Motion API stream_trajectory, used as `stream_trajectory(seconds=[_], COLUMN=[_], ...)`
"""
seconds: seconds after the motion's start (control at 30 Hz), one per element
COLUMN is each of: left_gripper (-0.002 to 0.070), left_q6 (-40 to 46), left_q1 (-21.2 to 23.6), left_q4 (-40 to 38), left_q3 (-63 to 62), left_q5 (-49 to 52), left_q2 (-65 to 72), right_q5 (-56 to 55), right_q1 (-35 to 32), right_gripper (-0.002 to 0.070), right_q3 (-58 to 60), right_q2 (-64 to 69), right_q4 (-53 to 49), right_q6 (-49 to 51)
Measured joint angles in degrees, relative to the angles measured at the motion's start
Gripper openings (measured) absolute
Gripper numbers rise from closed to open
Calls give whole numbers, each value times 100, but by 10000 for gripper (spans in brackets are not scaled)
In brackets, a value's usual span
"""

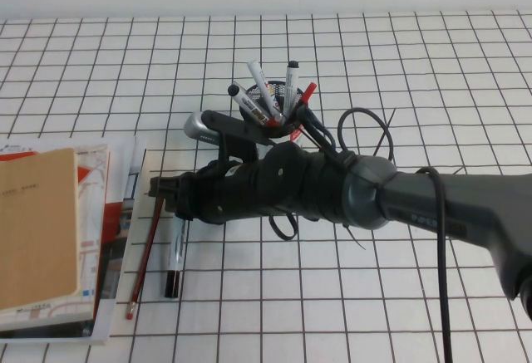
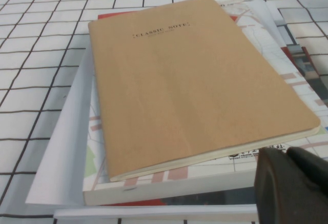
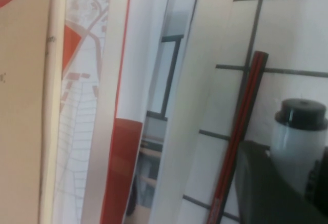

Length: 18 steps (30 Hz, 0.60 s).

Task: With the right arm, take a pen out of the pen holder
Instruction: 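Take a marker out of the pen holder and lay it on the table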

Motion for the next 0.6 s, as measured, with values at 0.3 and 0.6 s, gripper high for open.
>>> stream_trajectory(seconds=[0.3, 0.6], left_gripper=[-4, -4], left_q6=[0, 0], left_q1=[0, 0], left_q4=[0, 0], left_q3=[0, 0], left_q5=[0, 0], left_q2=[0, 0], right_q5=[57, 248], right_q1=[0, 0], right_gripper=[267, 330], right_q3=[0, 0], right_q2=[22, -145], right_q4=[-39, -333], right_q6=[-12, -21])
